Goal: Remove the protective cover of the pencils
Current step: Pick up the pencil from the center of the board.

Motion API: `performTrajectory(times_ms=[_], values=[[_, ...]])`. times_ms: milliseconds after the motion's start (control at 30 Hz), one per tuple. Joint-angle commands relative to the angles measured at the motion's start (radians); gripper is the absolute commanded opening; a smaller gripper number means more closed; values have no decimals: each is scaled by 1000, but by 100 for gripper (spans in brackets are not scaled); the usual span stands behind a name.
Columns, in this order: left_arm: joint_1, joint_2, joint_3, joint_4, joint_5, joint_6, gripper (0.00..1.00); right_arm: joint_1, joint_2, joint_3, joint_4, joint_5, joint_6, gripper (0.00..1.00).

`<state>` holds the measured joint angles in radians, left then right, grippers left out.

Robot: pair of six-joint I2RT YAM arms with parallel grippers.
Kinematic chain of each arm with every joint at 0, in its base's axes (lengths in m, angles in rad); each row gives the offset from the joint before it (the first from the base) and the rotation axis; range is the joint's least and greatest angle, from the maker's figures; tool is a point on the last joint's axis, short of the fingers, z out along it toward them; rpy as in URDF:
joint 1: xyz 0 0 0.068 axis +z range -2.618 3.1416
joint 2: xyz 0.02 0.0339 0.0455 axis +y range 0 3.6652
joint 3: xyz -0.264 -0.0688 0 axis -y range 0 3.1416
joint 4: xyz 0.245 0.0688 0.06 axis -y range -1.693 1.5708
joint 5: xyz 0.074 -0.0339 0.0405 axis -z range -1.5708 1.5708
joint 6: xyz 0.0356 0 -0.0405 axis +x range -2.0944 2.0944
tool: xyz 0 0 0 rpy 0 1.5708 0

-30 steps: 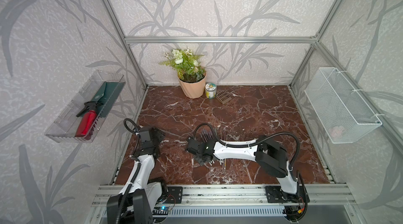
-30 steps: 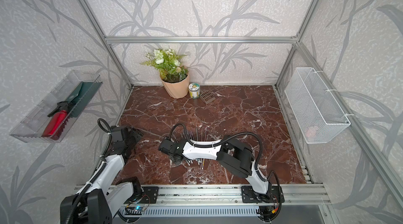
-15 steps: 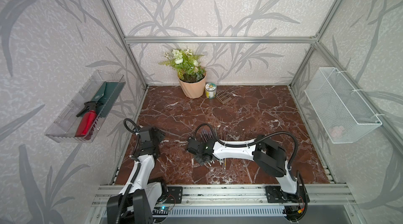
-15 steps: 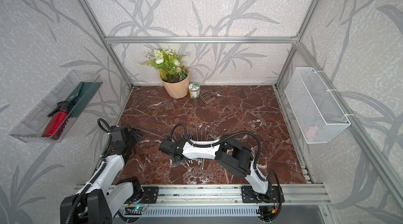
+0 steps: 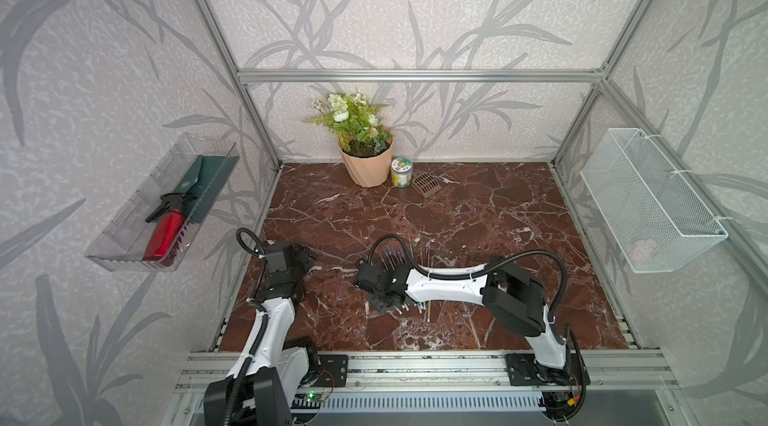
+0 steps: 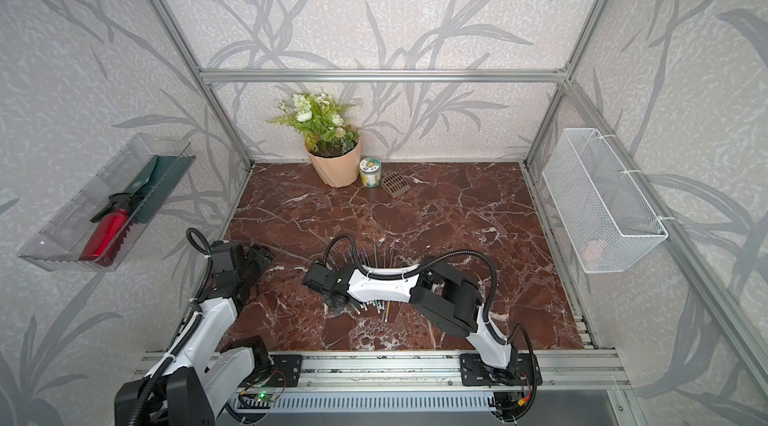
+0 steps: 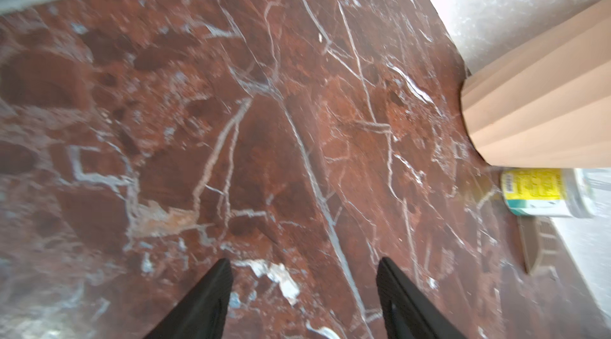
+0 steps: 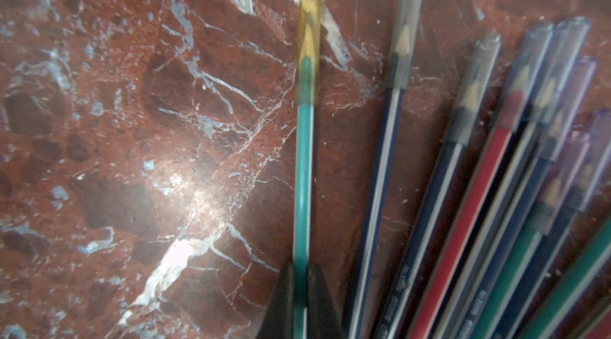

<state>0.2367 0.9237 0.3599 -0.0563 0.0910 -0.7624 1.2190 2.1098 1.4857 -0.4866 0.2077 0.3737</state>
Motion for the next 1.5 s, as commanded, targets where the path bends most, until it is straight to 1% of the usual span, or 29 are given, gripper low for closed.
performTrajectory(times_ms=[0, 67, 167, 300, 433, 567, 633, 800, 900, 1067, 1167, 1467], values=[[5, -48, 5, -55, 107, -39, 70, -1, -53, -29, 23, -44, -5, 0], [6, -99, -7, -87, 137, -43, 70, 1, -89, -58, 51, -57, -12, 0], [6, -212, -28, -139, 179, -47, 71, 4, -153, -111, 83, -71, -16, 0], [5, -371, -7, -245, 218, -38, 74, 4, -249, -196, 150, -113, -22, 0], [6, -445, 32, -296, 305, -47, 75, 5, -349, -281, 211, -154, -17, 0], [4, -432, 46, -251, 431, -81, 74, 5, -453, -352, 241, -142, -8, 0], [4, -410, 38, -186, 505, -115, 74, 6, -493, -384, 257, -139, -5, 0], [3, -362, 0, -22, 616, -206, 74, 6, -561, -459, 337, -129, 5, 0], [-3, -334, -13, 48, 665, -241, 74, 5, -577, -469, 352, -122, 9, 0], [-20, -326, -3, 59, 685, -244, 73, 4, -576, -453, 369, -142, 18, 0], [-25, -332, -2, 62, 691, -250, 71, 4, -565, -436, 373, -153, 22, 0], [-66, -347, -12, 65, 683, -255, 70, 4, -499, -358, 380, -190, 23, 0]])
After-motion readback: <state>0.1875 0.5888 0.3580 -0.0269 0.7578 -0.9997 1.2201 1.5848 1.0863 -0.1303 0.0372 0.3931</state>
